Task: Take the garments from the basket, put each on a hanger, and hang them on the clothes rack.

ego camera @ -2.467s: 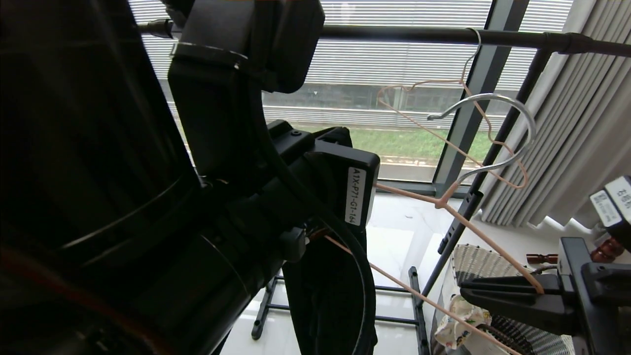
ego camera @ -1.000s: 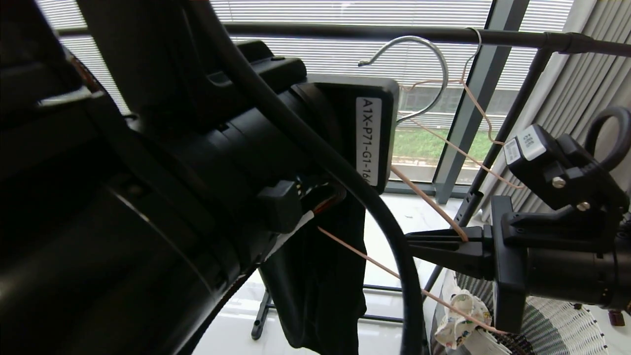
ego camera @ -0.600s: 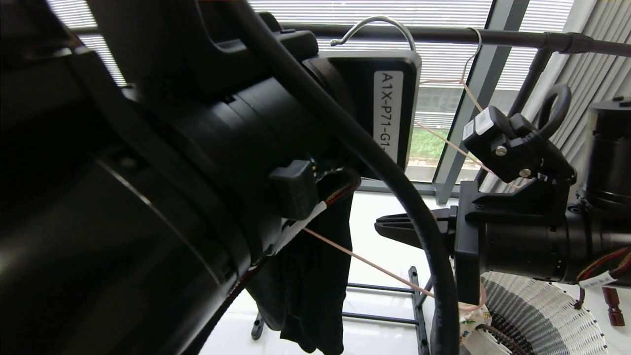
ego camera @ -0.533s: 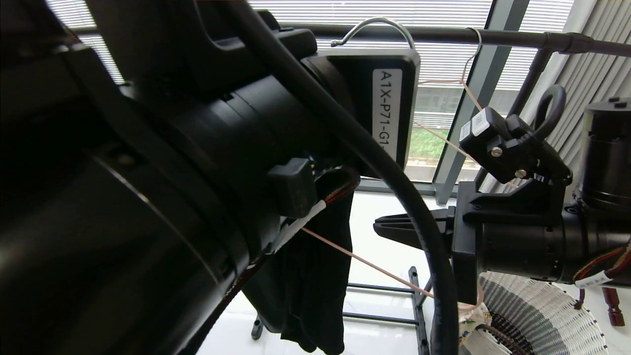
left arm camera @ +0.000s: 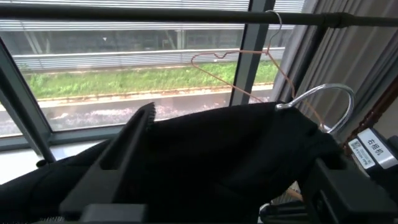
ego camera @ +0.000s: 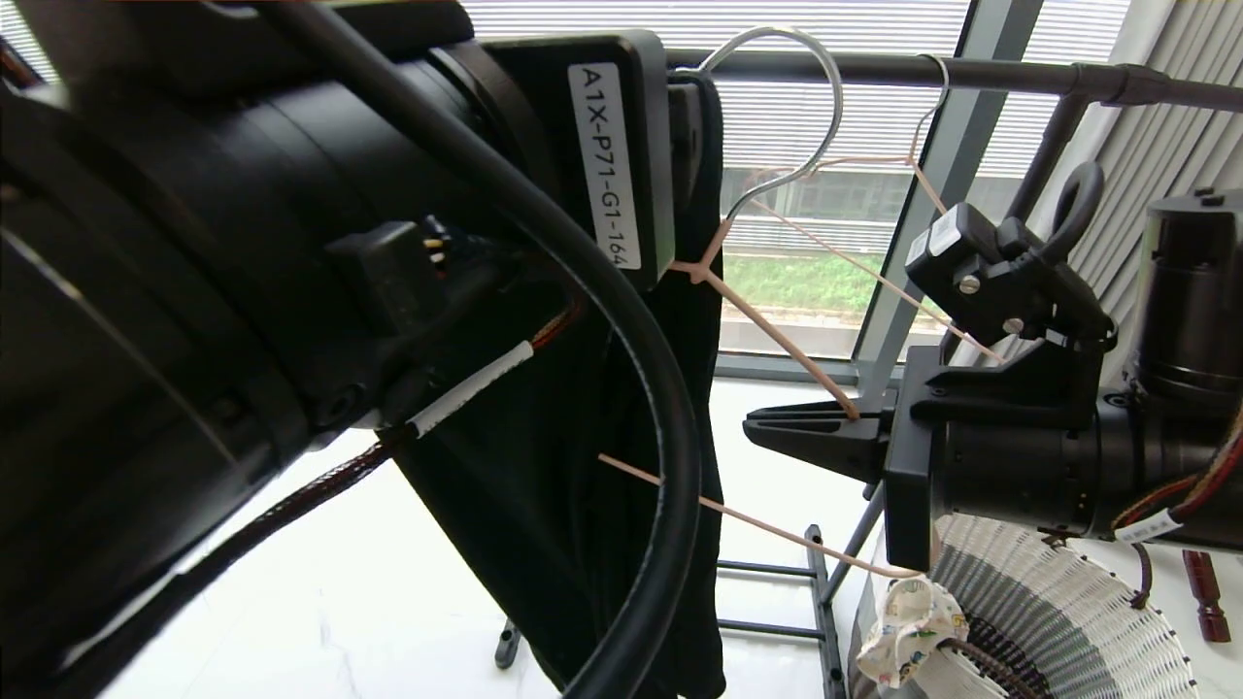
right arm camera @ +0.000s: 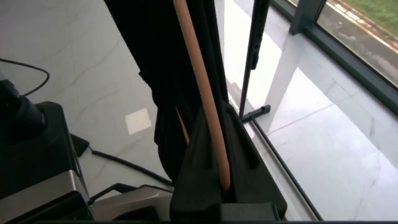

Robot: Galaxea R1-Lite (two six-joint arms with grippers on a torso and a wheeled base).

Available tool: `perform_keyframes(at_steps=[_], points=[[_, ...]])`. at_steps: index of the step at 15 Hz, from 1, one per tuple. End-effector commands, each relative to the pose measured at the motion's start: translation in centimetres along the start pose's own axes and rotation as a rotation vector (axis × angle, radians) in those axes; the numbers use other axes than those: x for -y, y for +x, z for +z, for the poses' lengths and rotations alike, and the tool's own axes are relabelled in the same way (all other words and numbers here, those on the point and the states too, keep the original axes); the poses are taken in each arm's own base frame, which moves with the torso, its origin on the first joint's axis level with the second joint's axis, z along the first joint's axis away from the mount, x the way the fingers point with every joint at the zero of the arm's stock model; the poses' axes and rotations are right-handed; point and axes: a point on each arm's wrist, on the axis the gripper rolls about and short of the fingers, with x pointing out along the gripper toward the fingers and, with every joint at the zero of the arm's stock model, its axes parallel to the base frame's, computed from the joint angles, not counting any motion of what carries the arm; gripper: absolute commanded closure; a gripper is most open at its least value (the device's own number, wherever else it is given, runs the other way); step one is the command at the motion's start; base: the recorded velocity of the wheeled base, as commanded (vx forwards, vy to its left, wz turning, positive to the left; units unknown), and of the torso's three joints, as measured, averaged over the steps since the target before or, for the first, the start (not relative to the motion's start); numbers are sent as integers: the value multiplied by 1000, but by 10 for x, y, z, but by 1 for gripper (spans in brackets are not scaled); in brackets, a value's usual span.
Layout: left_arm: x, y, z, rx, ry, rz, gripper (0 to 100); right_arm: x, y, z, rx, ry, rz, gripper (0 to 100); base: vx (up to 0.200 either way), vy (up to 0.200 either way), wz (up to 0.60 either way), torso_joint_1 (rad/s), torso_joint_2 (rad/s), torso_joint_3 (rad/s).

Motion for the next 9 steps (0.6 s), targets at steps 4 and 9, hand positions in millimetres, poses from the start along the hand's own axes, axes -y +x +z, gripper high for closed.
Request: perform_keyframes(at_steps=[4,9], points=[[-5,-5,-2,-5,14,2,0,4,-2,1,7,0,-49,100,0,0,0,0,0,0],[-33,7,-2,-3,90,119,0,8,-7,-3,-2,5,-69,100,0,0,0,0,0,0]])
